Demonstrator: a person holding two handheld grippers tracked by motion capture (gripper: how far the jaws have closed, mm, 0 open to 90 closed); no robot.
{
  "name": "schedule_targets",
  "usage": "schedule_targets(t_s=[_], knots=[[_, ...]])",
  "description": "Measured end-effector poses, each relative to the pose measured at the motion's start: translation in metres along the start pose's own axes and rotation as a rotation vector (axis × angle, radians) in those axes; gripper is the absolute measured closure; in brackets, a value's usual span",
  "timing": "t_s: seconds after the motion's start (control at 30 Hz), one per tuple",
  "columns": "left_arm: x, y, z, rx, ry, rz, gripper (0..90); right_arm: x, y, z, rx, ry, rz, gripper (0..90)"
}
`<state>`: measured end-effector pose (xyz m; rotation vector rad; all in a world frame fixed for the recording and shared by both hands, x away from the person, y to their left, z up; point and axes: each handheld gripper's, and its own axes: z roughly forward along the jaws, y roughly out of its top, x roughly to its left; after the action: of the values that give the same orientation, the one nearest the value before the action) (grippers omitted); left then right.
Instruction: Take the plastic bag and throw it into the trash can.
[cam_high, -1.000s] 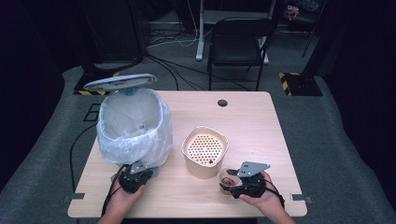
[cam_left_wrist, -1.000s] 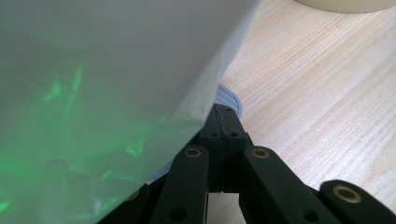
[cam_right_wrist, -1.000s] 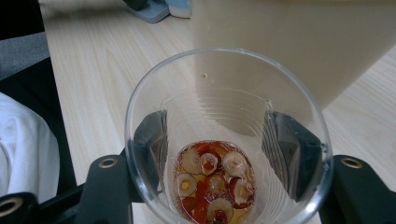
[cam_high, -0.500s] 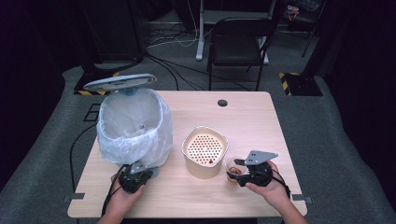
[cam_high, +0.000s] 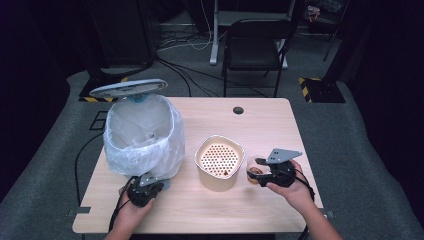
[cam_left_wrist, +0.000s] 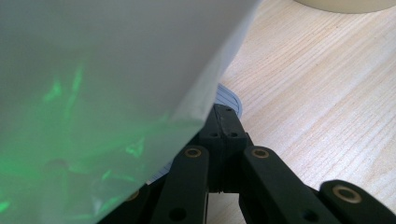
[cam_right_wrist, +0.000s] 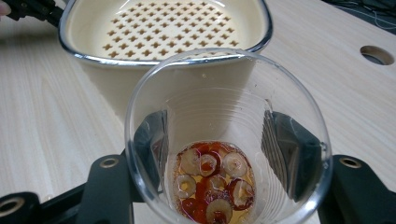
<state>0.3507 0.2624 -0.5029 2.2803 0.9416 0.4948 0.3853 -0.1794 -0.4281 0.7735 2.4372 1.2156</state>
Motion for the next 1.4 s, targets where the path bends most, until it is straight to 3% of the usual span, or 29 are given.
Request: schedule_targets(t_s=[0.4,0.5,0.57,0.7,0.8,0.97,1.2,1.4], knots=[[0.0,0.0,0.0,-0.002,0.0,-0.004,90.0,-0.022,0.026,-0.008,0.0,-0.018,-0.01,41.6],[-0.004,-0.001,0.0,0.002,-0.001,-0.056,90.0,-0.031,0.033,-0.006,-0.002,-0.023,-0.001,41.6],[0.0,0.0,0.0,0.002,-0.002,-0.004,90.0,-0.038,0.037,-0.004,0.001,-0.028,0.0,41.6],[0.0,0.0,0.0,0.003,-0.002,-0.001,90.0,-0.051,0.043,0.001,0.002,-0.037,0.003,41.6],[-0.004,0.0,0.0,0.005,-0.004,-0.054,90.0,-0.059,0.047,0.005,-0.002,-0.043,0.01,41.6],[-0.004,0.0,0.0,0.006,-0.005,-0.058,90.0,-0.07,0.054,0.013,-0.009,-0.055,-0.002,41.6],[-0.004,0.0,0.0,0.007,-0.006,-0.058,90.0,-0.079,0.063,0.023,-0.021,-0.062,-0.027,41.5],[-0.004,0.0,0.0,0.007,-0.006,-0.057,90.0,-0.076,0.07,0.034,-0.024,-0.062,-0.059,41.4]])
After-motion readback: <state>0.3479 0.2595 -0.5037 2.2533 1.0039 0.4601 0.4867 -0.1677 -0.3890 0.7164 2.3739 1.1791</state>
